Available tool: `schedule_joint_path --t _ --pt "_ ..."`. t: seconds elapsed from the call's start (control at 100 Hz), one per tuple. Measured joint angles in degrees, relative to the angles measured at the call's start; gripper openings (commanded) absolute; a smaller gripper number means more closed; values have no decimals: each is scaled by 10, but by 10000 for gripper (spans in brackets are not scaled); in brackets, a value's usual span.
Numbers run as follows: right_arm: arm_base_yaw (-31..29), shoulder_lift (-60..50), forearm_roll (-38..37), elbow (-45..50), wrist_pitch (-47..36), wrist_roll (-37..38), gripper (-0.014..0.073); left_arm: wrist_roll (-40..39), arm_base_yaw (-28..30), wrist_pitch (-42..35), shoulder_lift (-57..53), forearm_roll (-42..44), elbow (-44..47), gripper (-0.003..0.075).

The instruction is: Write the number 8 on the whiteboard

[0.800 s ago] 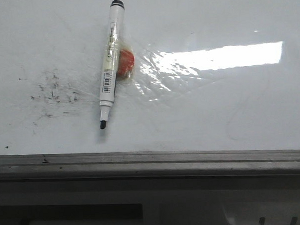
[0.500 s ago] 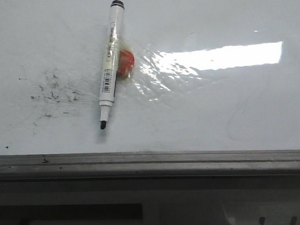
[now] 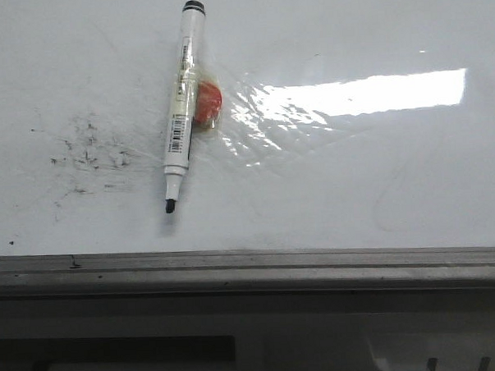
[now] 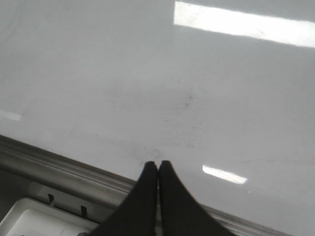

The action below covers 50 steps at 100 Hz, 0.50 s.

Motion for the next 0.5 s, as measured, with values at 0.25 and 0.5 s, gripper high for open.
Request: schedule_joint_path --t 0.25,0.5 --pt "0 0 -3 0 -27 1 -43 0 0 0 0 -1 0 -20" --pt "0 0 113 0 -163 1 -43 0 0 -41 0 -175 0 -20"
